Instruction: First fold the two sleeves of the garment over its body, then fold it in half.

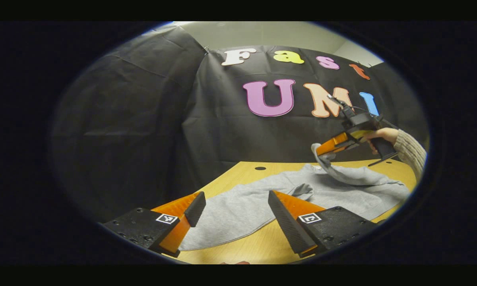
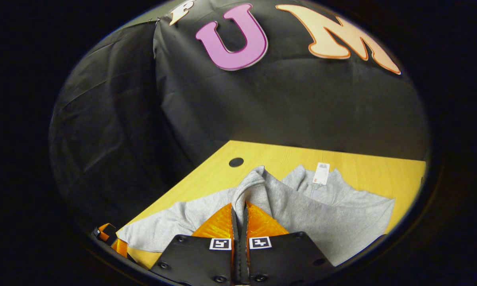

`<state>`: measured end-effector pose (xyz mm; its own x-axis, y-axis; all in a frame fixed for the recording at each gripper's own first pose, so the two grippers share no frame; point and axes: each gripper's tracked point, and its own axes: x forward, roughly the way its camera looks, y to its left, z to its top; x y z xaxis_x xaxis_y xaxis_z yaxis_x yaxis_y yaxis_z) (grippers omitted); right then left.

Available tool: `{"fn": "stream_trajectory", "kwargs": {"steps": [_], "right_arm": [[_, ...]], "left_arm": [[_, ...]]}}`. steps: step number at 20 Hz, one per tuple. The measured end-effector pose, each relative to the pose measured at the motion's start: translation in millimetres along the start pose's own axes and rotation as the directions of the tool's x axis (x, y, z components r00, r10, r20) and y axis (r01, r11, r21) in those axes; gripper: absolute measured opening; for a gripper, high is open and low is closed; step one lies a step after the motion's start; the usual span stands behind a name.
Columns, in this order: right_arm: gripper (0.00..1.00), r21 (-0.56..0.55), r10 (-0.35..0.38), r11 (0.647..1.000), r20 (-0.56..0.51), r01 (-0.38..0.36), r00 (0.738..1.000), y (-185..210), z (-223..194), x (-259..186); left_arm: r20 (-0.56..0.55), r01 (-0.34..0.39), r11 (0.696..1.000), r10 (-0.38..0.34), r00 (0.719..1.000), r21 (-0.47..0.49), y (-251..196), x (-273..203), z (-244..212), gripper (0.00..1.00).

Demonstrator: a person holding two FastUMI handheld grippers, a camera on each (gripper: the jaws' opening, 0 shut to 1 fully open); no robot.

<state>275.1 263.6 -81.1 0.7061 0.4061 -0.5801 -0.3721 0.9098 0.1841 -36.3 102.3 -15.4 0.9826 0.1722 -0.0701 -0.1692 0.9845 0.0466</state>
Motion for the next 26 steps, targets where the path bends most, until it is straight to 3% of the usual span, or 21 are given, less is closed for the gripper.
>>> {"fn": "stream_trajectory", "kwargs": {"steps": [3,6,7,10,16,17,19,25,26], "right_arm": [[0.02,0.024,0.01,1.0,-0.056,-0.009,0.998,-8.3,-21.4,24.9],[0.12,0.021,0.023,1.0,-0.072,-0.022,0.997,-10.6,-28.1,27.0],[0.23,0.016,0.028,1.0,-0.07,-0.027,0.997,-9.6,-29.3,27.7],[1.0,-0.012,0.038,0.999,-0.062,-0.039,0.997,-7.7,-32.8,25.1],[0.98,-0.028,0.072,0.997,0.021,-0.072,0.997,-5.5,-16.5,-21.4],[0.94,-0.027,0.07,0.997,0.042,-0.069,0.997,-8.5,-14.8,-33.8],[0.98,-0.03,0.066,0.998,0.084,-0.064,0.994,-14.9,-11.6,-60.1],[0.98,-0.003,0.015,1.0,0.255,-0.015,0.967,-44.4,-9.7,-151.1],[0.98,0.011,0.002,1.0,0.279,-0.005,0.96,-51.0,-12.5,-163.0]], "left_arm": [[-0.01,-0.006,1.0,0.006,1.0,0.013,3.6,-0.4,-1.7,0.93],[-0.026,-0.007,1.0,0.007,1.0,0.018,5.9,-0.3,-4.5,0.94],[-0.033,-0.009,1.0,0.009,0.999,0.019,7.8,-0.2,-5.4,0.94],[-0.047,-0.016,1.0,0.018,0.999,0.024,16.0,-0.3,-3.4,0.94],[-0.124,-0.034,0.997,0.043,0.991,0.073,49.6,1.0,-12.4,0.94],[-0.144,-0.037,0.996,0.049,0.988,0.081,55.3,0.6,-17.4,0.94],[-0.178,-0.053,0.994,0.07,0.982,0.098,68.5,-1.4,-25.4,0.93],[-0.329,-0.037,0.991,0.077,0.941,0.126,86.9,-16.7,-62.8,0.93],[-0.356,-0.038,0.991,0.082,0.931,0.13,88.9,-17.6,-69.3,0.98]]}}
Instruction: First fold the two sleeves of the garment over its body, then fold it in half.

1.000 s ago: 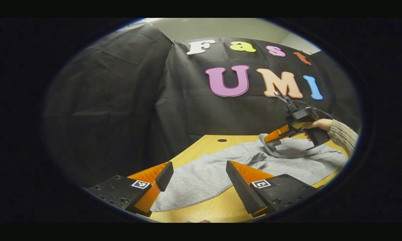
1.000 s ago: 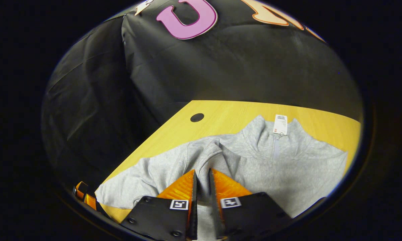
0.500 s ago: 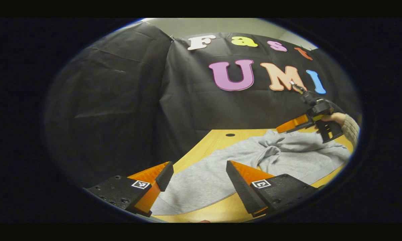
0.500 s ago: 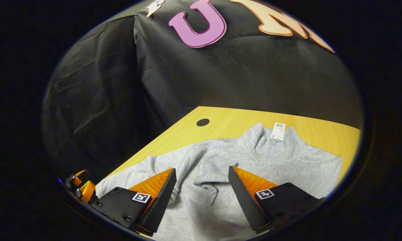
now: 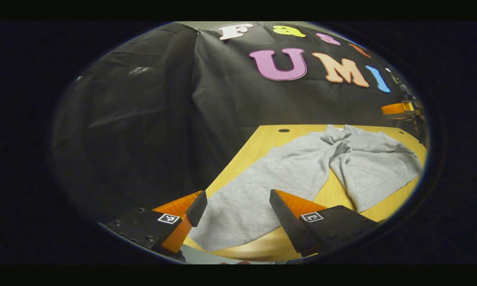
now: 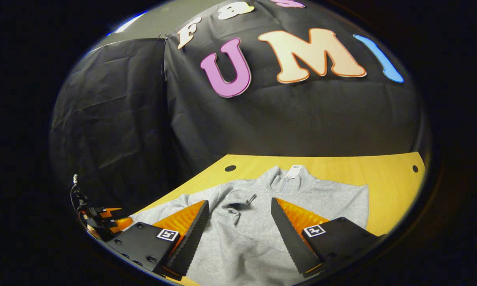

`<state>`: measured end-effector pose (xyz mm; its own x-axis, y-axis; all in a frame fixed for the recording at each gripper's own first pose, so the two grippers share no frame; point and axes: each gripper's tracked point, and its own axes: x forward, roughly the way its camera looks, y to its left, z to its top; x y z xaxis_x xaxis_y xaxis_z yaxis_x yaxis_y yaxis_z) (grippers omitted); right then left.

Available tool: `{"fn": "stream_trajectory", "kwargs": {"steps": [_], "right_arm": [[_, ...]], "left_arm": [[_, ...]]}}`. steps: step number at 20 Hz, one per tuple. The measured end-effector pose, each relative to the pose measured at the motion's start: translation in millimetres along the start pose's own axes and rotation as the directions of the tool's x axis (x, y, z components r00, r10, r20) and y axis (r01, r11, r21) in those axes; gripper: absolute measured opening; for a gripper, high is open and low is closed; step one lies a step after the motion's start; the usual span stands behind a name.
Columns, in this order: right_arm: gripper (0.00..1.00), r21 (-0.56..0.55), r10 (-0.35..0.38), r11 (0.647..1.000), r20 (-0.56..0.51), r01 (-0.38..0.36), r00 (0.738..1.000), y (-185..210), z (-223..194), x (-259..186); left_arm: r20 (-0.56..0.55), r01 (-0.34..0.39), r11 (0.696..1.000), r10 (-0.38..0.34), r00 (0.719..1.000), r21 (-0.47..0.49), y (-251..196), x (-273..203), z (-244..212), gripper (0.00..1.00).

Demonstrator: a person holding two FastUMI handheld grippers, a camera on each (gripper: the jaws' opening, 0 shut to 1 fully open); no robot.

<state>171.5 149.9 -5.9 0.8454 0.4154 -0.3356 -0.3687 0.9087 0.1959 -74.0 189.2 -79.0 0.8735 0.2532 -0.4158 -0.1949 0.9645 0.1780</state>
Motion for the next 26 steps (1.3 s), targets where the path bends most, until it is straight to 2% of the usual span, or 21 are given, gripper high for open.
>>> {"fn": "stream_trajectory", "kwargs": {"steps": [6,7,8,14,15,16,18,20,21,25,26], "right_arm": [[0.97,-0.036,-0.126,0.991,0.09,0.129,0.988,-44.8,-9.3,-62.1],[0.97,-0.037,-0.141,0.989,0.104,0.145,0.985,-48.4,-10.5,-71.9],[0.98,-0.033,-0.152,0.987,0.117,0.157,0.981,-51.6,-11.3,-81.3],[0.98,-0.012,-0.237,0.97,0.195,0.244,0.952,-80.5,1.7,-132.8],[0.98,-0.01,-0.248,0.967,0.207,0.255,0.946,-83.8,5.2,-138.5],[0.97,-0.007,-0.258,0.964,0.217,0.266,0.941,-86.1,5.5,-145.1],[0.97,0.003,-0.276,0.959,0.225,0.283,0.934,-90.7,3.8,-157.9],[0.97,0.019,-0.285,0.957,0.235,0.289,0.929,-90.8,1.5,-166.6],[0.97,0.026,-0.287,0.957,0.234,0.29,0.929,-90.5,-1.0,-169.5],[0.97,0.022,-0.325,0.945,0.204,0.327,0.923,-99.2,-27.3,-180.5],[0.97,0.023,-0.337,0.941,0.194,0.339,0.921,-101.9,-34.2,-182.4]], "left_arm": [[-0.112,-0.023,0.999,0.026,0.993,0.026,13.9,-4.9,-23.7,0.96],[-0.124,-0.029,0.999,0.032,0.992,0.029,17.3,-6.9,-26.4,0.91],[-0.133,-0.043,0.999,0.047,0.99,0.031,20.8,-7.6,-28.1,0.96],[-0.185,-0.041,0.999,0.043,0.982,0.019,21.4,-11.7,-38.8,0.96],[-0.195,-0.045,0.999,0.048,0.98,0.017,21.0,-11.7,-40.9,0.88],[-0.203,-0.047,0.999,0.048,0.978,0.012,18.8,-12.4,-42.1,0.94],[-0.208,-0.047,0.999,0.047,0.977,0.006,17.1,-11.4,-43.5,0.94],[-0.207,-0.023,1.0,0.021,0.978,-0.01,9.3,-11.1,-42.8,0.88],[-0.208,-0.017,1.0,0.013,0.978,-0.018,7.6,-11.9,-43.6,0.8],[-0.193,0.016,0.999,-0.025,0.981,-0.046,-1.0,-11.4,-42.8,0.54],[-0.19,0.023,0.998,-0.033,0.981,-0.055,-3.6,-11.9,-42.3,0.51]]}}
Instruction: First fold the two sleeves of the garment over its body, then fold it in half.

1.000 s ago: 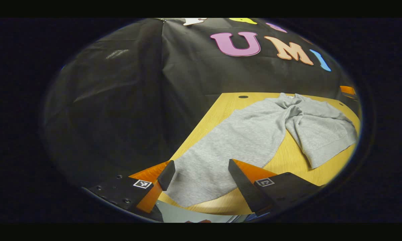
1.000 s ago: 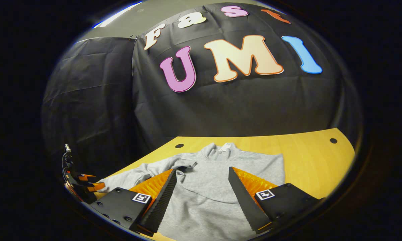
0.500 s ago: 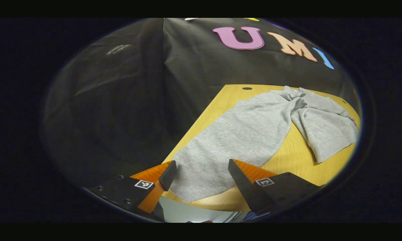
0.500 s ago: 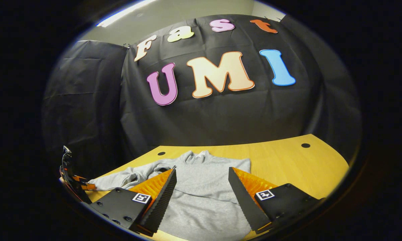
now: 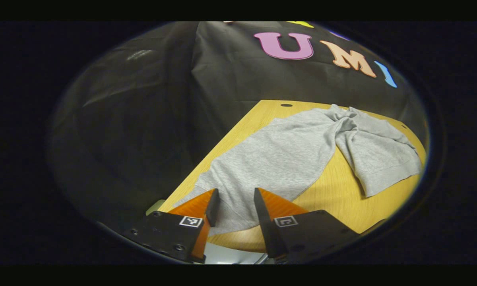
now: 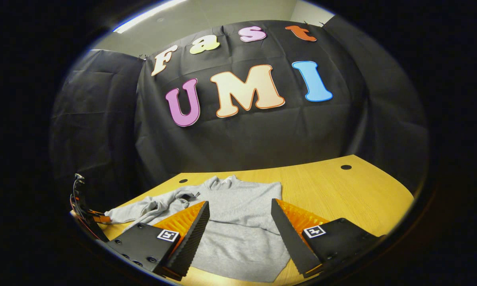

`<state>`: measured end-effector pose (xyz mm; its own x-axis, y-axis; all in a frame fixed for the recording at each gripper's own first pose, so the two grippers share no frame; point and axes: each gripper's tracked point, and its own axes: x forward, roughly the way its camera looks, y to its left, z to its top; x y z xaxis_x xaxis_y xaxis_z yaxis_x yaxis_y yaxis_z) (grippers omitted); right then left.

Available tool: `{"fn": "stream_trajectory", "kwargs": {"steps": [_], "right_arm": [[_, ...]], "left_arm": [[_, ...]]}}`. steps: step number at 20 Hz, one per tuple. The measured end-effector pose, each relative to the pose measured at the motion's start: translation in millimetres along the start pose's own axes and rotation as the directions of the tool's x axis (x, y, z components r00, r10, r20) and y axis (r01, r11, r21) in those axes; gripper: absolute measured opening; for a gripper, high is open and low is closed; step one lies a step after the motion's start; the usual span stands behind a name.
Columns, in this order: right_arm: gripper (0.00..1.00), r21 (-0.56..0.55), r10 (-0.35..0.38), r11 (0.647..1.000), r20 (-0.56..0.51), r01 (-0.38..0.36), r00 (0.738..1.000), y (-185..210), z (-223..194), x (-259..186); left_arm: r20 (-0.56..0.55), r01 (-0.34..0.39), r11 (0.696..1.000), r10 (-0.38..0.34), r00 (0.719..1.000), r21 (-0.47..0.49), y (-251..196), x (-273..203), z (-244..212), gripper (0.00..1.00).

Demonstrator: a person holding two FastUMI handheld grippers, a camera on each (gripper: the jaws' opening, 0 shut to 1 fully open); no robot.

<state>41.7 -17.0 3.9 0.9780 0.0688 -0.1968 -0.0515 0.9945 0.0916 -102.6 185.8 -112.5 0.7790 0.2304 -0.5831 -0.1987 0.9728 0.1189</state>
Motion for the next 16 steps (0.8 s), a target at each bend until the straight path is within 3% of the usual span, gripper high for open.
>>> {"fn": "stream_trajectory", "kwargs": {"steps": [5,6,11,16], "right_arm": [[0.97,0.063,-0.026,0.998,-0.05,0.029,0.998,-11.3,-33.0,-10.5],[0.97,0.078,-0.032,0.996,-0.057,0.036,0.998,-12.6,-38.8,-12.5],[0.98,0.096,-0.091,0.991,-0.062,0.097,0.994,-26.3,-53.3,-20.1],[0.98,0.091,-0.123,0.988,-0.042,0.126,0.992,-32.9,-54.8,-27.4]], "left_arm": [[0.006,0.013,1.0,-0.013,1.0,0.002,-9.6,1.2,2.7,0.13],[-0.003,0.005,1.0,-0.005,1.0,0.004,-9.1,1.2,1.8,0.1],[0.01,-0.017,1.0,0.017,1.0,-0.022,-10.6,0.9,6.1,0.0],[0.058,0.038,0.999,-0.037,0.998,-0.031,-25.9,-3.8,34.3,0.0]]}}
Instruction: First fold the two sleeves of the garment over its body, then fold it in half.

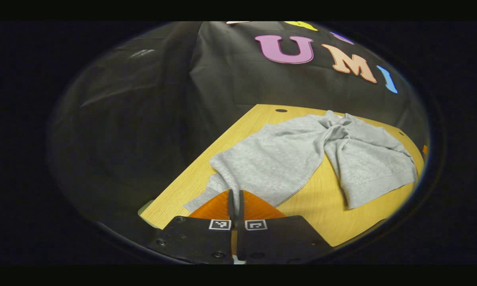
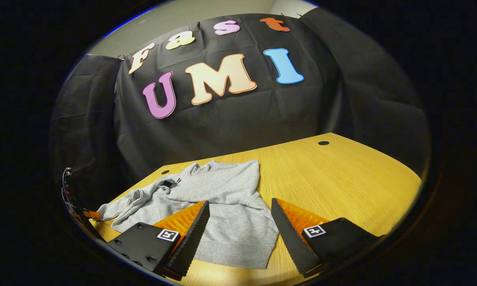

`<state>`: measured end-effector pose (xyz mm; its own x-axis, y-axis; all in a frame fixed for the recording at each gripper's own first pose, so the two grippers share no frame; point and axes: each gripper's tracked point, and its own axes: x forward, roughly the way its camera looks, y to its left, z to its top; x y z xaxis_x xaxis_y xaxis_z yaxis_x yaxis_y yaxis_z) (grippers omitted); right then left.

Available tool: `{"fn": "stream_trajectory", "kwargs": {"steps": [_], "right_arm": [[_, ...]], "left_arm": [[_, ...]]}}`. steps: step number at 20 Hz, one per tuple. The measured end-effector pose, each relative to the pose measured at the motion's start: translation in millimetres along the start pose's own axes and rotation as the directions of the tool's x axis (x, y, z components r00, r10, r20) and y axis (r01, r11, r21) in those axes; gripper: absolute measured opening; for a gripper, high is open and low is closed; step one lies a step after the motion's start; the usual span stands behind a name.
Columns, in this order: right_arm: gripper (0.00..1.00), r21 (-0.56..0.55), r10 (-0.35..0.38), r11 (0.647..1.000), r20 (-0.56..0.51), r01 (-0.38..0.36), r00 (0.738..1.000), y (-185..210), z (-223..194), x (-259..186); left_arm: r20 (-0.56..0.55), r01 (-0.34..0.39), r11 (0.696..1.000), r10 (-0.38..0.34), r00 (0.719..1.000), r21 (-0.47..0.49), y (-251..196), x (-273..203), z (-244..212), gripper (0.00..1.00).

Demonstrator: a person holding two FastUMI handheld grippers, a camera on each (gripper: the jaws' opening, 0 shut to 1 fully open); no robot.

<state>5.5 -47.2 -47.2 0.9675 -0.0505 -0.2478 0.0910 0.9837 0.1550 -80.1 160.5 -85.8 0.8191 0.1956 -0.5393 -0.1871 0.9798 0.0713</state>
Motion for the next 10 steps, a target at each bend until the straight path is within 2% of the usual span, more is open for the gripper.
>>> {"fn": "stream_trajectory", "kwargs": {"steps": [3,5,8,10], "right_arm": [[0.97,0.007,-0.008,1.0,0.007,0.008,1.0,-4.6,-2.5,-4.5],[0.98,0.024,-0.009,1.0,0.002,0.009,1.0,-6.2,-5.0,-6.5],[0.98,0.045,-0.012,0.999,0.006,0.011,1.0,-9.1,-3.8,-12.6],[0.98,0.049,-0.008,0.999,0.021,0.007,1.0,-10.1,1.2,-18.4]], "left_arm": [[0.087,0.091,0.995,-0.088,0.992,-0.033,-29.8,-3.5,45.0,0.0],[0.144,0.144,0.99,-0.142,0.979,-0.004,-54.8,-4.6,79.6,0.0],[0.218,0.228,0.971,-0.239,0.946,0.073,-104.5,2.3,129.0,0.0],[0.256,0.303,0.946,-0.323,0.911,0.117,-147.4,7.3,159.0,0.0]]}}
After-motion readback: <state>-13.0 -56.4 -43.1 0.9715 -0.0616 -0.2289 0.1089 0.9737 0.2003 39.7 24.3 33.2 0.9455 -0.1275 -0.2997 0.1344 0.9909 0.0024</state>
